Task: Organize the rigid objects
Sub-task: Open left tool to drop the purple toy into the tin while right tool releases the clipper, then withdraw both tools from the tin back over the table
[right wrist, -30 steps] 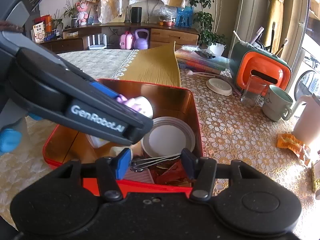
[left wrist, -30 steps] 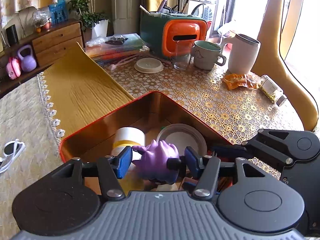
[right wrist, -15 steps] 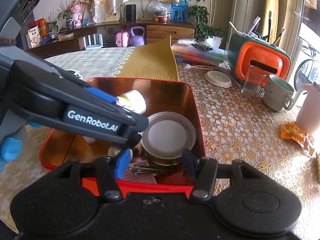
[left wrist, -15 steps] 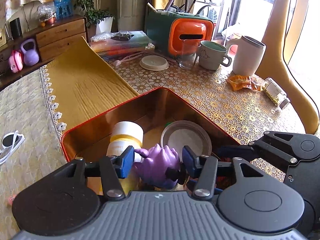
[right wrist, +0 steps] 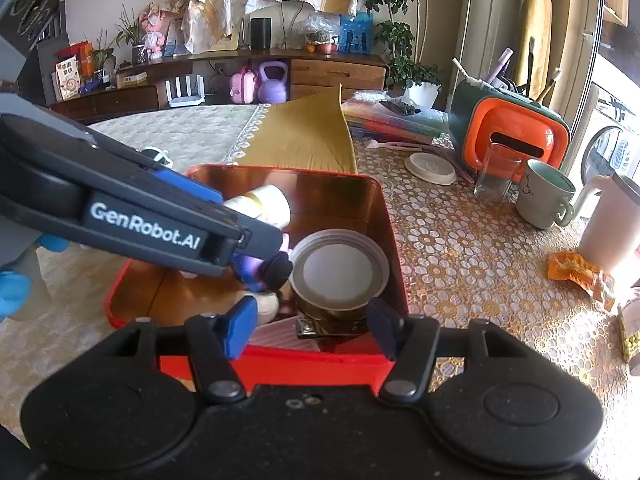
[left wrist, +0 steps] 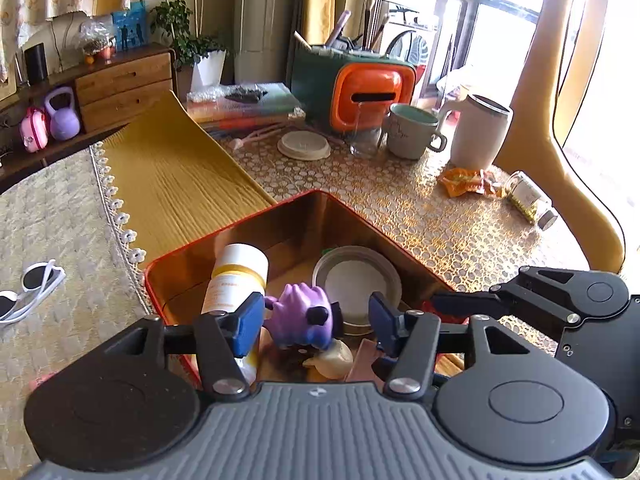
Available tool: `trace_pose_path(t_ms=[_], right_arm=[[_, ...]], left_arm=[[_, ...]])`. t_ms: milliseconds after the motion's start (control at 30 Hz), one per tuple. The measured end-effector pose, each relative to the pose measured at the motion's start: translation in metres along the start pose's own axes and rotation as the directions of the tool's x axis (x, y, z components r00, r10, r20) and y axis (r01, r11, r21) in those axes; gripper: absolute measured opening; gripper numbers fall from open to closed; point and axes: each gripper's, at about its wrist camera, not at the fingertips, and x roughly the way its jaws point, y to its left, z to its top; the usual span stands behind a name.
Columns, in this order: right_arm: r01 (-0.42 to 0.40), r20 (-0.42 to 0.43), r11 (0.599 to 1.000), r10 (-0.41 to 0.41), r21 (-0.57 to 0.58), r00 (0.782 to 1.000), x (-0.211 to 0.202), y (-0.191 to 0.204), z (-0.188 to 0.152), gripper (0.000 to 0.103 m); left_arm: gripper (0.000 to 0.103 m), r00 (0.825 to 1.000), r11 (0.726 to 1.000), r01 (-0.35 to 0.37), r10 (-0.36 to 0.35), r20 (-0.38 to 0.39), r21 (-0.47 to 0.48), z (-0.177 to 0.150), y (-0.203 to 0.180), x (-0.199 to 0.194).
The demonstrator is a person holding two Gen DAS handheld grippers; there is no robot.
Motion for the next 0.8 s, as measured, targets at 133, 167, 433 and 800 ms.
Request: trace_pose_path(t_ms=[133, 167, 433, 800], right_arm=[[-0.012, 0.018, 1.000, 0.012, 0.010, 1.000, -0.009, 0.003, 0.003, 0.069], [-0.012, 0.024, 1.000, 0.012, 0.009, 1.000, -0.012, 0.005, 0.003, 0.071], [-0.019, 0.045, 1.000, 0.018, 0.011, 0.999, -0.030, 0.018, 0.005, 0.079], [-0.069, 0.073, 0.998, 0.069, 0.005, 0.995, -0.057, 0.049, 0.008, 0.089]], left_arm=[[0.057, 1.000, 1.000, 0.007, -0.007, 0.016, -0.013, 0.000, 0.003, -0.015], [0.057, 1.000, 1.000, 0.008, -0.008, 0.019, -0.015, 0.000, 0.003, -0.018], [0.065, 0.997, 1.000, -0.024, 0.025, 0.073, -0.014, -0.009, 0.010, -0.054], [0.073, 0.990, 0.997, -0.067, 0.070, 0.125, -0.031, -0.030, 0.030, -0.103]])
